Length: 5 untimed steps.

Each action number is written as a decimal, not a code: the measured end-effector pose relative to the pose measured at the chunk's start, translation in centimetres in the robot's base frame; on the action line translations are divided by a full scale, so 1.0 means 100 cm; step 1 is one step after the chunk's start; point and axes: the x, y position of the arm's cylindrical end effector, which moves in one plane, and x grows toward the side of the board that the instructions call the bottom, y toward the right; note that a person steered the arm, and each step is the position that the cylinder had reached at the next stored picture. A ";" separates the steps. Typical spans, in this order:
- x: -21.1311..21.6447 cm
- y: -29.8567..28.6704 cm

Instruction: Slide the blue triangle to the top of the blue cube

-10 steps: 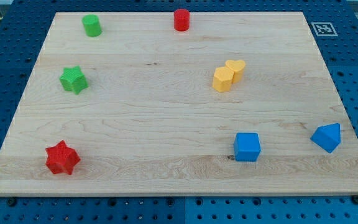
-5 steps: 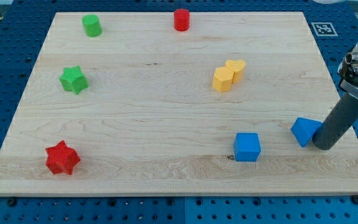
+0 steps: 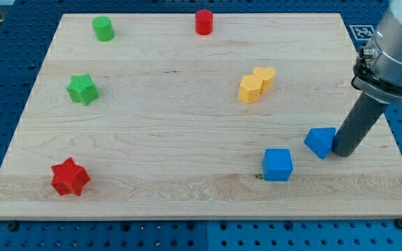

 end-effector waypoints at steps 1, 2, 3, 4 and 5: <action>-0.010 -0.005; -0.010 -0.014; -0.030 -0.015; -0.037 -0.015; -0.032 -0.025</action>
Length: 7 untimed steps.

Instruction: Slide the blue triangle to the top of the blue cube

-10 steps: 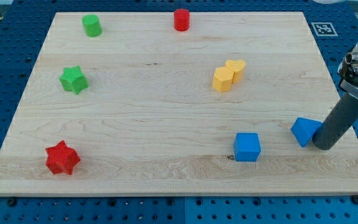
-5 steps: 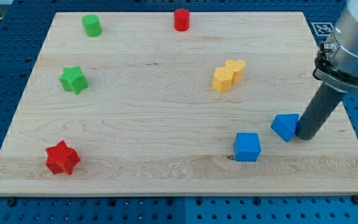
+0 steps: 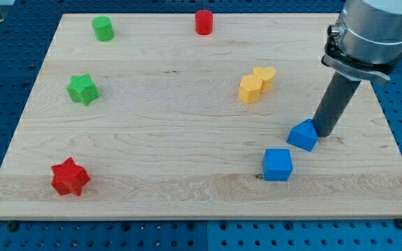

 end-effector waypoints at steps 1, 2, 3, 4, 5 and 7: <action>0.005 -0.006; 0.006 -0.011; 0.010 -0.011; 0.025 -0.011; 0.027 -0.012; 0.037 -0.033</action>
